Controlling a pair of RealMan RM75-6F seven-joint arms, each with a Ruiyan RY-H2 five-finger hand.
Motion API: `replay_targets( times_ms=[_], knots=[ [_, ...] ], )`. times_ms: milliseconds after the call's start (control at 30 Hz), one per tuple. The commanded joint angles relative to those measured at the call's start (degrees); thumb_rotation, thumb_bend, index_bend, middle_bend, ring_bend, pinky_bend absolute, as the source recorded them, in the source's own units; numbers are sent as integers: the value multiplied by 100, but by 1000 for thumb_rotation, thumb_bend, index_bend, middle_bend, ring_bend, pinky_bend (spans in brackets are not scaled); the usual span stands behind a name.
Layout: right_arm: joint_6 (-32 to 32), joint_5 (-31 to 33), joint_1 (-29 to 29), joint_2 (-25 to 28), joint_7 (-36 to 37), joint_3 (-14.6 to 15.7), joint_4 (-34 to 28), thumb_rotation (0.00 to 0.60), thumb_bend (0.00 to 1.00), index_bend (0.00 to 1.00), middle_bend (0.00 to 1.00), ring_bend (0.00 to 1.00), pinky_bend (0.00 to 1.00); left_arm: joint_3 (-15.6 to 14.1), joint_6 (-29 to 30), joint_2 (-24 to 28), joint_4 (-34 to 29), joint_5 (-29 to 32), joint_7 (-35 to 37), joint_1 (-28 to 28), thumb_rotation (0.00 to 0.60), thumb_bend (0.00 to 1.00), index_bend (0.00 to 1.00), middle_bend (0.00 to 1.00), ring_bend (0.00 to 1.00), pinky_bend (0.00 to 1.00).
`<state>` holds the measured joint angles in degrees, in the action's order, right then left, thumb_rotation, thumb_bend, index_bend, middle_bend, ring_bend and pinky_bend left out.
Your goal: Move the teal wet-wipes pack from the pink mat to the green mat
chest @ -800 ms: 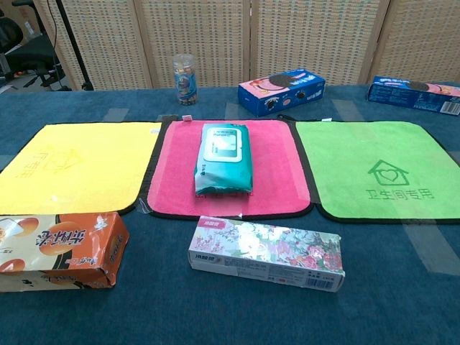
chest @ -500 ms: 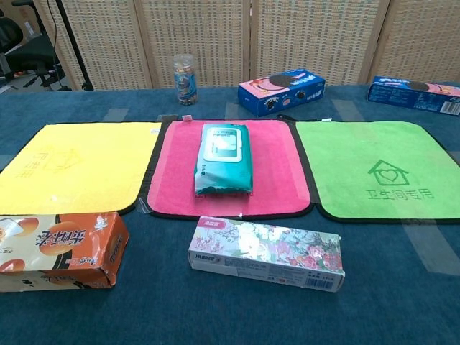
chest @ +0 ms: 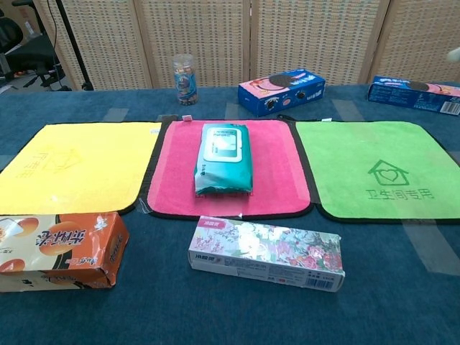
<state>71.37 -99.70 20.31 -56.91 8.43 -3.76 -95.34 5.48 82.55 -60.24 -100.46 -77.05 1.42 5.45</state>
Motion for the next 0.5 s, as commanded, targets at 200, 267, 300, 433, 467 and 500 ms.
replay_targets(
  times_ms=[200, 267, 300, 433, 467, 500],
  knots=[
    [-1949, -79, 1686, -130, -208, -463, -421, 600, 1000, 105, 0, 0, 0, 111, -10, -5, -31, 202, -82, 27, 600, 0, 0, 0, 0, 0],
    [-2337, 68, 2026, -304, -424, -601, -455, 600, 1000, 113, 0, 0, 0, 138, -60, -21, -21, 293, -120, 49, 600, 0, 0, 0, 0, 0],
    [-2500, 150, 2170, -389, -551, -668, -448, 600, 1000, 118, 0, 0, 0, 151, -85, -28, -16, 338, -137, 60, 600, 0, 0, 0, 0, 0],
    [-3116, 703, 2754, -954, -1184, -974, -279, 600, 1000, 141, 0, 0, 0, 217, -200, -67, 25, 542, -235, 121, 600, 0, 0, 0, 0, 0],
    [-3309, 859, 2947, -1170, -1395, -1039, -182, 600, 1000, 144, 0, 0, 0, 228, -238, -72, 36, 584, -244, 138, 600, 0, 0, 0, 0, 0],
    [-3408, 973, 3062, -1325, -1554, -1076, -98, 600, 1000, 148, 0, 0, 0, 236, -259, -75, 45, 612, -255, 148, 600, 1, 0, 0, 0, 0]
  ],
)
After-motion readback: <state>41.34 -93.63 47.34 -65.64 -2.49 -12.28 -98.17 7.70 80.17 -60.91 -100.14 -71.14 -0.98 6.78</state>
